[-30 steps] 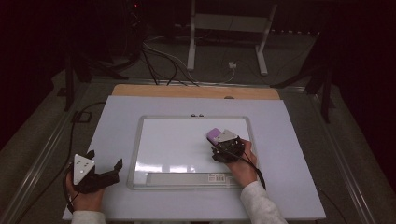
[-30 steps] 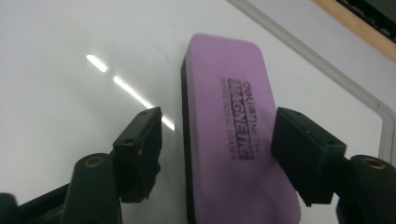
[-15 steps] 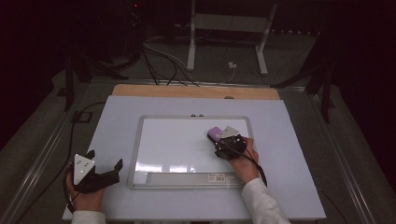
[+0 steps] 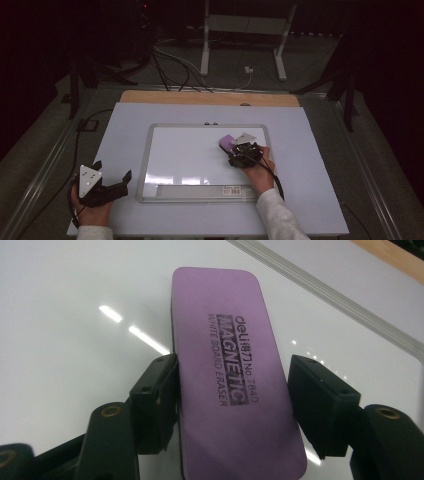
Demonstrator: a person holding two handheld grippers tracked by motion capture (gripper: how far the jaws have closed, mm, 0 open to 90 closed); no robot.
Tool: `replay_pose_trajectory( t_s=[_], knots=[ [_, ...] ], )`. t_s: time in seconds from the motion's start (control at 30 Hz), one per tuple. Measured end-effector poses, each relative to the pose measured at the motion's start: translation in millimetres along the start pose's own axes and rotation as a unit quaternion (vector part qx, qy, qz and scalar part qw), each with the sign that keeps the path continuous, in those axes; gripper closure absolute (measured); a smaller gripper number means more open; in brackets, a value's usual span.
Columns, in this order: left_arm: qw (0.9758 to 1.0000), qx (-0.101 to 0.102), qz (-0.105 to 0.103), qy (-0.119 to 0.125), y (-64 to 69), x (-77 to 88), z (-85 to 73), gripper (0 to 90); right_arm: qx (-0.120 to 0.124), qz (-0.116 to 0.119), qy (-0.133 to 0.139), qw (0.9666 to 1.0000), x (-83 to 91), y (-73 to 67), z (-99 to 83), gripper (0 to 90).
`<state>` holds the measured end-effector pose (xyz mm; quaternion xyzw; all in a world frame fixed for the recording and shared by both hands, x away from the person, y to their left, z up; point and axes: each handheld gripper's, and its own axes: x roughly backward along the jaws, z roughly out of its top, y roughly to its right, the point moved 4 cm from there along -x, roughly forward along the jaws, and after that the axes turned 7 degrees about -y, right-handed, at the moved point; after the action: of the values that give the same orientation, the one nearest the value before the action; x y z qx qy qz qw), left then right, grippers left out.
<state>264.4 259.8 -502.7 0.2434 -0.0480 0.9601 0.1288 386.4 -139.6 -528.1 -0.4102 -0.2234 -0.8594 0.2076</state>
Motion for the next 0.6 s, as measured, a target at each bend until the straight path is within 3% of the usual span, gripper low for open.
replay_pose_trajectory(
  t_s=[0.1, 0.17, 0.27, 0.33, 0.43, 0.53, 0.6],
  knots=[
    [1.0000, 0.000, 0.000, 0.002, 0.1, 0.7, 0.4, 0.6, 0.032, 0.003, 0.003, 0.9995, -0.8, -17.8, 8.8, 39.5],
    [1.0000, 0.000, 0.001, 0.002, -0.6, 1.5, 0.4, 0.6, 0.053, -0.019, -0.003, 0.9984, -1.6, -23.8, 14.0, 39.7],
    [1.0000, 0.004, 0.002, 0.005, -2.0, 2.5, 0.3, 0.6, 0.040, -0.065, -0.016, 0.9970, -6.6, -14.9, 16.9, 39.9],
    [1.0000, 0.004, 0.002, 0.004, -2.6, 2.3, 0.0, 0.6, 0.018, -0.068, -0.023, 0.9972, -9.1, -5.7, 16.9, 40.1],
    [1.0000, 0.002, 0.001, 0.002, -1.9, 1.3, 0.1, 0.6, 0.029, -0.071, -0.027, 0.9967, -8.3, -7.9, 17.4, 40.2],
    [1.0000, 0.000, 0.000, 0.002, -0.8, 0.8, 0.6, 0.6, 0.053, -0.019, -0.020, 0.9982, -3.9, -21.2, 18.4, 40.2],
    [1.0000, 0.000, 0.000, 0.001, 0.1, 0.7, 0.7, 0.6, 0.063, -0.020, -0.019, 0.9977, -3.6, -24.4, 19.3, 40.1]
  ],
)
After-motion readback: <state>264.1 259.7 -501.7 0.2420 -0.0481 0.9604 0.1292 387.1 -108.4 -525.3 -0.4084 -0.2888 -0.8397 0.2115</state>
